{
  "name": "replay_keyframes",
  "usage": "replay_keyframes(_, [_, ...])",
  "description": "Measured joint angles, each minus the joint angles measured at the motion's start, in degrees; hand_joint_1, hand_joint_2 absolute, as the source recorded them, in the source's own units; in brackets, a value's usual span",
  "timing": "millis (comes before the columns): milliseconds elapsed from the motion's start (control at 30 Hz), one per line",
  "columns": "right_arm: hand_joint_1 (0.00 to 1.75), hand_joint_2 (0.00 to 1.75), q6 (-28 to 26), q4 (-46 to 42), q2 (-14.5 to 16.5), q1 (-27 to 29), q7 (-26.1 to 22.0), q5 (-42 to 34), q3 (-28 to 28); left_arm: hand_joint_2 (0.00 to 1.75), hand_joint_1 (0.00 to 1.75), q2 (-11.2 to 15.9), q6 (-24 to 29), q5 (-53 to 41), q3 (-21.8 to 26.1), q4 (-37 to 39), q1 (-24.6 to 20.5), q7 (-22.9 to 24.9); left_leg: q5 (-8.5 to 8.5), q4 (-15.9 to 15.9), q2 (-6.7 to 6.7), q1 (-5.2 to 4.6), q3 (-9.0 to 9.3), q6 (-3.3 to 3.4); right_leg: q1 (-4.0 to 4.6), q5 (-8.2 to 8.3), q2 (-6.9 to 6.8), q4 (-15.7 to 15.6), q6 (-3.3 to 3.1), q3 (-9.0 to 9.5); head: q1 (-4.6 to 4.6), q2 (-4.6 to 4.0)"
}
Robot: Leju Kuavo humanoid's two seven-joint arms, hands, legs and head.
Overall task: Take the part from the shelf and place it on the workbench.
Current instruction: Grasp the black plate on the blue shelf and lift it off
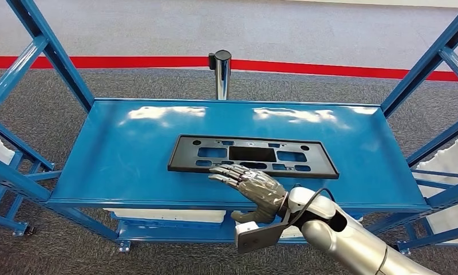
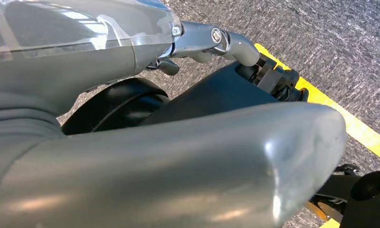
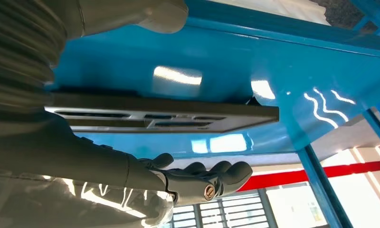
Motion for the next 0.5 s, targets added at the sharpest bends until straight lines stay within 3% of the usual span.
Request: replay_keyframes(500, [0.00,1.75,-5.97,10.77,11.85,0.70,0.70,2.86,1.29,0.00,0.00,-0.07,-0.96,-1.77,-0.01,0.00,-0.23,0.70,0.00,0.00,0.01,0.01,0.00,-0.01,0.01,-0.02,0.00,0.00,-0.02,-0.01,0.01,0.00])
